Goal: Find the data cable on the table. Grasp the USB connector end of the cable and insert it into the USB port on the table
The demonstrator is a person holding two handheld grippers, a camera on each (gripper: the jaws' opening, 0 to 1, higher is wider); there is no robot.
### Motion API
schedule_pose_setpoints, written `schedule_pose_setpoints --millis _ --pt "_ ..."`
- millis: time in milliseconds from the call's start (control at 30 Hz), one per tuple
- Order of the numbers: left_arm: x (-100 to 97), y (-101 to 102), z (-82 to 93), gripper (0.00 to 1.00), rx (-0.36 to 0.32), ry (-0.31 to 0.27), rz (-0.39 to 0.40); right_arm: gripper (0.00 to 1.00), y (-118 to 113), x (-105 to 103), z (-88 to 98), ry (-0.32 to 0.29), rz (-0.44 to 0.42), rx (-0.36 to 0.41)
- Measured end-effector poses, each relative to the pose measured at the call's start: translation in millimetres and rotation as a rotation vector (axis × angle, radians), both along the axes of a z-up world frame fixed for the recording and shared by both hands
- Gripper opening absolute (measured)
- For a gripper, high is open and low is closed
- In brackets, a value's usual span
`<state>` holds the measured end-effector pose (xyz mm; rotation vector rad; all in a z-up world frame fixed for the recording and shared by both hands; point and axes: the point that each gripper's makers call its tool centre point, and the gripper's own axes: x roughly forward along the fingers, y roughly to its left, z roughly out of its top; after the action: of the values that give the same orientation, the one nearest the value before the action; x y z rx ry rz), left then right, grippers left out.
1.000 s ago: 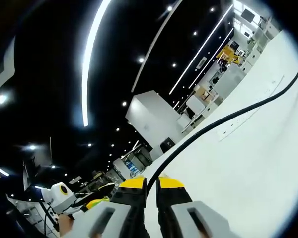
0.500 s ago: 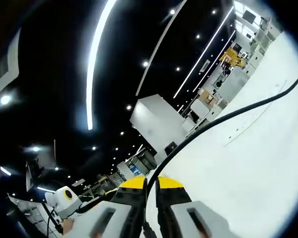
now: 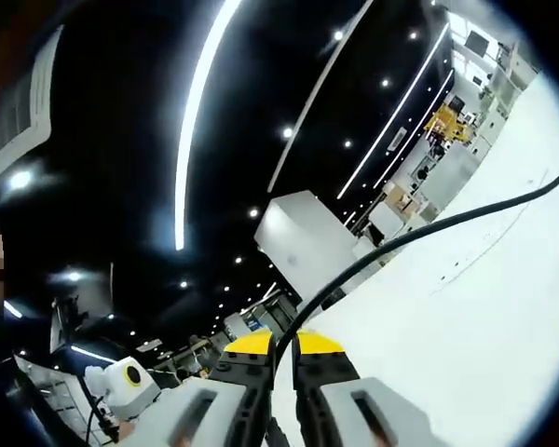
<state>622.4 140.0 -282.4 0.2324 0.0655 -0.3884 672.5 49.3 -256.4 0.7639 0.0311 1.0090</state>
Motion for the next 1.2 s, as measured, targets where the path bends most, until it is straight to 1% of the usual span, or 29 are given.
schedule_pose_setpoints --millis 133,267,400,533,633,833,900,933,1067,1200 --pt "-3.5 -14 -2.7 0.63 0.021 0.0 -0.047 0.09 0 -1 3.1 -0.01 0.003 0.009" --pt "-5.7 -24 -6.6 0.63 0.049 0.001 -0.074 0.09 0 -2 5.8 -0.023 0.005 0.013" --pt "-6.6 -30 -10.7 0.62 0.084 -0.002 -0.076 0.09 2 -6 9.4 -0.039 0.012 0.019" --pt "-7.9 -35 -12.6 0.58 0.143 -0.027 -0.076 0.09 3 -8 11.7 -0.049 0.021 0.022" --pt "-8.5 -37 -13.5 0.55 0.152 -0.032 -0.081 0.09 3 -8 12.5 -0.051 0.026 0.024" --pt "-9.3 -41 -19.4 0.55 0.172 -0.019 -0.088 0.09 4 -10 14.6 -0.059 0.037 0.029" --pt "-9.2 -41 -19.7 0.52 0.183 -0.027 -0.08 0.09 4 -11 15.1 -0.06 0.038 0.031" --pt "-8.8 -40 -18.9 0.51 0.201 -0.041 -0.07 0.09 5 -12 15.6 -0.063 0.044 0.031" --pt "-9.0 -40 -18.1 0.44 0.242 -0.065 -0.061 0.1 8 -14 15.9 -0.071 0.055 0.023" --pt "-8.9 -39 -18.1 0.39 0.253 -0.071 -0.062 0.1 11 -16 14.0 -0.073 0.063 0.012"
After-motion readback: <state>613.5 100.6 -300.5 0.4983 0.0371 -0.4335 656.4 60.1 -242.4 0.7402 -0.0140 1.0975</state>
